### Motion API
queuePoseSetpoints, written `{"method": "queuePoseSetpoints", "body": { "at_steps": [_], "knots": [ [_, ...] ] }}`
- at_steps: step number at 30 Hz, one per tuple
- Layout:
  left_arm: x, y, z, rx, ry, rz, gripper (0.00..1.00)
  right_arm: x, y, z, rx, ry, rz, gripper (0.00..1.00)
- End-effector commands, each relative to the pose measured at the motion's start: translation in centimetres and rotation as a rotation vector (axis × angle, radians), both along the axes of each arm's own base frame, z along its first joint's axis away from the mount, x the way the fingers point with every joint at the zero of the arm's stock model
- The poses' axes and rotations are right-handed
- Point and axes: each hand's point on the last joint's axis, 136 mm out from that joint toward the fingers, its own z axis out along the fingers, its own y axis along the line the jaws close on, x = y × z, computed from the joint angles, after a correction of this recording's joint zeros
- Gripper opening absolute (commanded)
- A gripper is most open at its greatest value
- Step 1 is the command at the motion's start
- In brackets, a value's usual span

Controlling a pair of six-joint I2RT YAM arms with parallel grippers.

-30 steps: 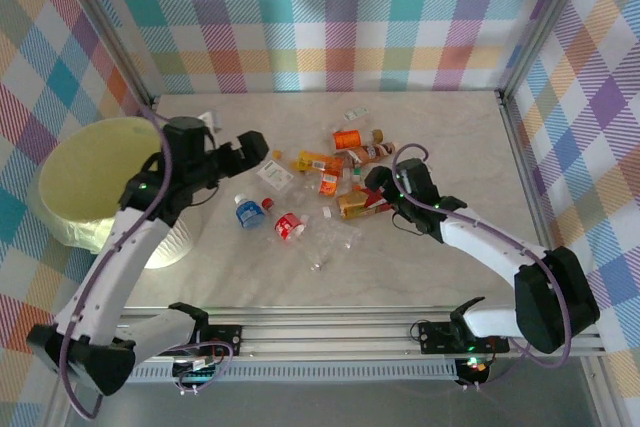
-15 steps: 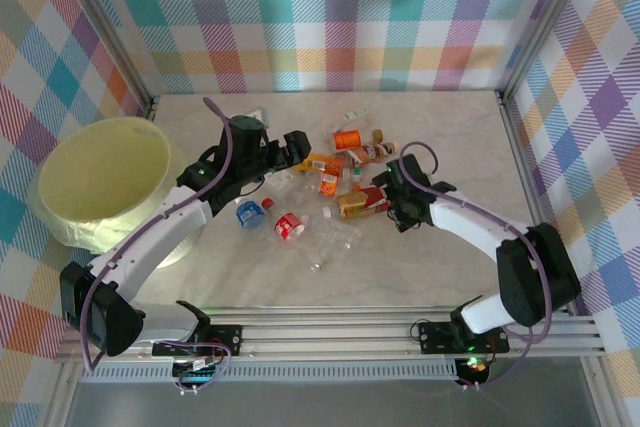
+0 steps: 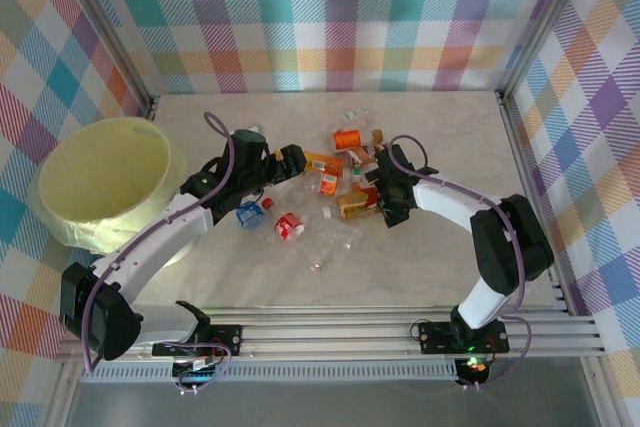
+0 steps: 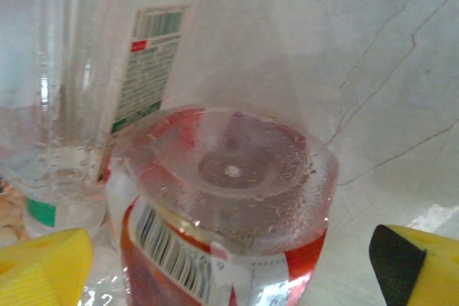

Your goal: Put the plastic bottles in the bin

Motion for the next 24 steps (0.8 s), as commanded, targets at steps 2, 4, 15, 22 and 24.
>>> {"method": "queuePoseSetpoints", "body": {
  "at_steps": [2,4,15,22,24],
  "knots": [
    [-0.5,-0.1,0.5,-0.023,-0.008,-0.004,1.0,0.1,0.4,-0.5,0.032,0.039,-0.026,0.98],
    [-0.6,0.1,0.5,-0.017,-0.008,0.0,1.0,0.1,0.5,-1.1,0.03,0.051,-0.031,0.98],
    [-1.0,0.5,-0.3,0.005,0.01,0.002,1.0,0.0,0.2,-3.6,0.039,0.096,-0.126,0.9],
    [-1.1,0.4,-0.4,0.005,0.012,-0.008,1.0,0.2,-0.8,-2.4,0.024,0.038,-0.162,0.8],
    [-1.1,-0.1,-0.5,-0.002,0.01,-0.035,1.0,0.2,-1.4,-1.6,0.004,0.009,-0.168,0.77]
  ]
}}
